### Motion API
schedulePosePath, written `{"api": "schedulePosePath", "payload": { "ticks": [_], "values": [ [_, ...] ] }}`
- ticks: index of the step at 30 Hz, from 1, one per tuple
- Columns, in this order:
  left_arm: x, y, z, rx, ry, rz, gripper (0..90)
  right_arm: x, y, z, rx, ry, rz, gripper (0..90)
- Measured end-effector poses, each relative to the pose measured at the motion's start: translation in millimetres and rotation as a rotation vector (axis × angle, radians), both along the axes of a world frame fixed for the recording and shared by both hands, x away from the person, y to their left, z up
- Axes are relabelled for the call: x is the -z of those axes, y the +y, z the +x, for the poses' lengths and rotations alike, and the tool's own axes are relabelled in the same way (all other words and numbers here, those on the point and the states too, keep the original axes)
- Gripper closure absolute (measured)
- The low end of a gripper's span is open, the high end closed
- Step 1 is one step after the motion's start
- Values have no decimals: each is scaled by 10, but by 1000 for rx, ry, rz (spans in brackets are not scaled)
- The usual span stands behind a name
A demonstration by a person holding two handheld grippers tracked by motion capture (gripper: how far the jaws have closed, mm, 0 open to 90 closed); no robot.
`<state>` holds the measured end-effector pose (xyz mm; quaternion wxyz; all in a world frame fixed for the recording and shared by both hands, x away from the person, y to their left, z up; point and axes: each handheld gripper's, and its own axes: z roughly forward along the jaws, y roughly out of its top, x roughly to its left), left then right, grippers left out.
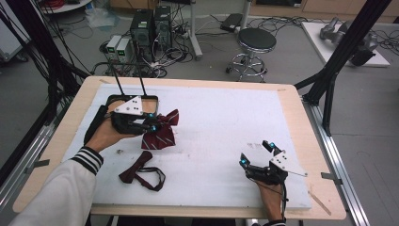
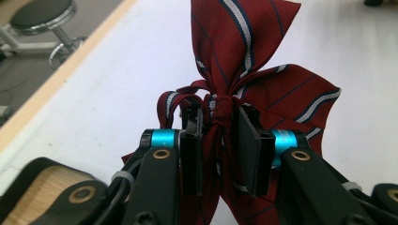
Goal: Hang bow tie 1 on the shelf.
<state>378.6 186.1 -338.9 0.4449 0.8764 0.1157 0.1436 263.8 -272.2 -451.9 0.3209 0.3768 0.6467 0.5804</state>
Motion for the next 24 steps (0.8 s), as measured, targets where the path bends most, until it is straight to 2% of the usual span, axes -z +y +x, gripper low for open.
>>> {"api": "schedulePosePath", "payload": {
  "ticks": [2,8,11,12,19,24],
  "values": [
    [-62,54,18,-28,-17,-24,718,0,0,0,1,0,1,36],
    [-140,157,42,-84,-53,-42,717,0,-1,1,0,0,1,36],
    [-176,233,72,-133,-68,-52,717,0,0,1,0,0,1,36],
    [-204,279,96,-166,-83,-57,718,0,-1,3,0,-2,0,36],
    [-270,399,164,-228,-87,-99,718,0,-2,6,0,-3,-1,36],
    [-251,462,221,-281,-87,-106,718,0,2,1,1,2,2,36]
  ]
}}
